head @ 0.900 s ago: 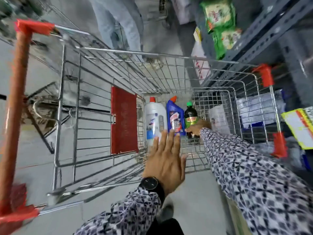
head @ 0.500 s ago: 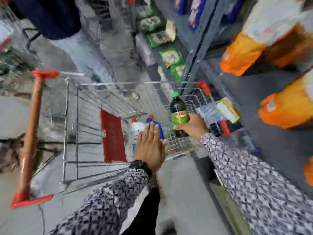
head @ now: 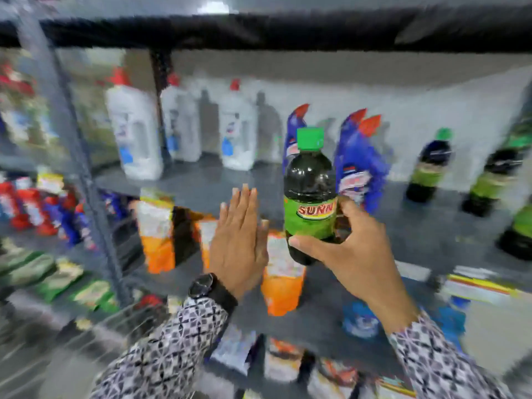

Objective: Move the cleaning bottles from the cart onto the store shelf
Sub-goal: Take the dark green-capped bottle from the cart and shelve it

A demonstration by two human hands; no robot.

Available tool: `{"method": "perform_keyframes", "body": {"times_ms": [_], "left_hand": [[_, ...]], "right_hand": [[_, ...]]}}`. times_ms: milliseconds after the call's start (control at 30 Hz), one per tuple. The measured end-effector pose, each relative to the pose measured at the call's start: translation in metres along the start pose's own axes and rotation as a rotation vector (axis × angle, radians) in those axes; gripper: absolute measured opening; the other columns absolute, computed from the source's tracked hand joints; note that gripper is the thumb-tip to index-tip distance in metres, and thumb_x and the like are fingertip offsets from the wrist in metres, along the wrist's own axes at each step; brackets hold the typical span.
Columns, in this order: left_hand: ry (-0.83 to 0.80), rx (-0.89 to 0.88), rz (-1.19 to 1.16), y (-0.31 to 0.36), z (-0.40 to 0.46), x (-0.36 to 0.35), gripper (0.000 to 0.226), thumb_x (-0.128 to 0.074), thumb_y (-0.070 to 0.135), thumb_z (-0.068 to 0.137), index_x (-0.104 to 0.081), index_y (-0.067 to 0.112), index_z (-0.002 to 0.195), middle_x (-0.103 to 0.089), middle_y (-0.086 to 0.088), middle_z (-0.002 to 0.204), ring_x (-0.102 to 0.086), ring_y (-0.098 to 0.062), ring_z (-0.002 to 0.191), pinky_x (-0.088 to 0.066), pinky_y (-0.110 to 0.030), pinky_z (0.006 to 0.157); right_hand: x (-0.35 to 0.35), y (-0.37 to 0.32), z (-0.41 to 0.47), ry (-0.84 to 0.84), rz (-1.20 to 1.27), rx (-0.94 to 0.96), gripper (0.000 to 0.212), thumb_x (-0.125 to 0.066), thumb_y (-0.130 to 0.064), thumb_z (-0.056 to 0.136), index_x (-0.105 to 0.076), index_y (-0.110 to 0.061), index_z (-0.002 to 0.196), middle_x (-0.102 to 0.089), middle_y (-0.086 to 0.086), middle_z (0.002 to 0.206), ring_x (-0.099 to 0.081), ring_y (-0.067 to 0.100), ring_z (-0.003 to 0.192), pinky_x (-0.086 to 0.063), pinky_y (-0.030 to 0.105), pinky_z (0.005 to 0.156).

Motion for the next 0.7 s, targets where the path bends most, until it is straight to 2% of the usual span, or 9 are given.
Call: {"method": "perform_keyframes", "body": {"times_ms": [67, 167, 267, 333, 433, 567, 700], "left_hand": [[-0.168, -0.063, -0.016, 0.036, 0.038, -0.042, 0.063, -0.025, 0.036, 0.102, -0.031, 0.007, 0.157, -0.027, -0.012, 0.167, -0.019, -0.030, 0.158, -0.014, -0.049, 0.129], [-0.434, 0.042, 0.110, 0.039, 0.078, -0.110, 0.072, -0.016, 0.041, 0.095, -0.034, 0.010, 0.157, -0.029, -0.010, 0.167, -0.022, -0.029, 0.157, -0.015, -0.051, 0.127], [-0.599, 0.031, 0.288, 0.034, 0.091, -0.150, 0.060, -0.022, 0.039, 0.104, -0.035, 0.006, 0.153, -0.030, -0.012, 0.167, -0.025, -0.028, 0.156, -0.019, -0.053, 0.124], [-0.644, -0.003, 0.340, 0.031, 0.091, -0.159, 0.061, -0.019, 0.040, 0.104, -0.032, 0.008, 0.155, -0.025, -0.010, 0.169, -0.023, -0.025, 0.157, -0.017, -0.052, 0.125], [-0.684, 0.006, 0.298, 0.025, 0.090, -0.162, 0.069, -0.009, 0.045, 0.101, -0.024, 0.011, 0.159, -0.018, -0.007, 0.171, -0.018, -0.024, 0.159, -0.013, -0.053, 0.128], [-0.683, 0.022, 0.294, 0.024, 0.089, -0.163, 0.070, -0.004, 0.042, 0.100, -0.022, 0.011, 0.160, -0.015, -0.009, 0.171, -0.015, -0.025, 0.159, -0.014, -0.053, 0.128], [-0.665, 0.026, 0.263, 0.030, 0.089, -0.158, 0.063, -0.014, 0.042, 0.105, -0.021, 0.013, 0.160, -0.017, -0.006, 0.171, -0.016, -0.021, 0.159, -0.011, -0.046, 0.129]], "right_hand": [[0.064, 0.003, -0.008, 0.135, -0.054, 0.003, 0.051, -0.094, -0.043, 0.059, -0.066, -0.039, 0.102, -0.075, -0.024, 0.093, -0.070, -0.006, 0.088, -0.054, 0.012, 0.074], [0.127, 0.021, -0.022, 0.265, -0.078, -0.028, 0.044, -0.093, -0.041, 0.059, -0.064, -0.040, 0.092, -0.073, -0.033, 0.088, -0.068, -0.012, 0.083, -0.049, 0.006, 0.068], [0.158, 0.045, -0.030, 0.319, -0.072, -0.061, 0.044, -0.095, -0.033, 0.061, -0.063, -0.044, 0.091, -0.069, -0.042, 0.089, -0.068, -0.013, 0.082, -0.046, 0.001, 0.065], [0.166, 0.060, -0.032, 0.343, -0.084, -0.084, 0.046, -0.095, -0.033, 0.062, -0.064, -0.046, 0.092, -0.070, -0.040, 0.090, -0.068, -0.011, 0.083, -0.049, 0.004, 0.067], [0.168, 0.079, -0.028, 0.357, -0.092, -0.130, 0.046, -0.093, -0.037, 0.063, -0.065, -0.046, 0.098, -0.075, -0.025, 0.093, -0.070, -0.006, 0.086, -0.052, 0.014, 0.072], [0.168, 0.090, -0.005, 0.372, -0.106, -0.158, 0.046, -0.092, -0.035, 0.065, -0.063, -0.040, 0.101, -0.073, -0.021, 0.092, -0.068, -0.007, 0.085, -0.050, 0.013, 0.071], [0.179, 0.117, 0.043, 0.423, -0.162, -0.203, 0.057, -0.091, -0.037, 0.066, -0.065, -0.025, 0.116, -0.076, -0.005, 0.105, -0.071, 0.015, 0.095, -0.057, 0.034, 0.086]]}}
Point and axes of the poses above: each hand's wrist, its own z-axis towards the middle knuckle, its own x-axis out of the back of the hand, y = z × x, the point moved 10 cm from there along z, towards the middle knuckle
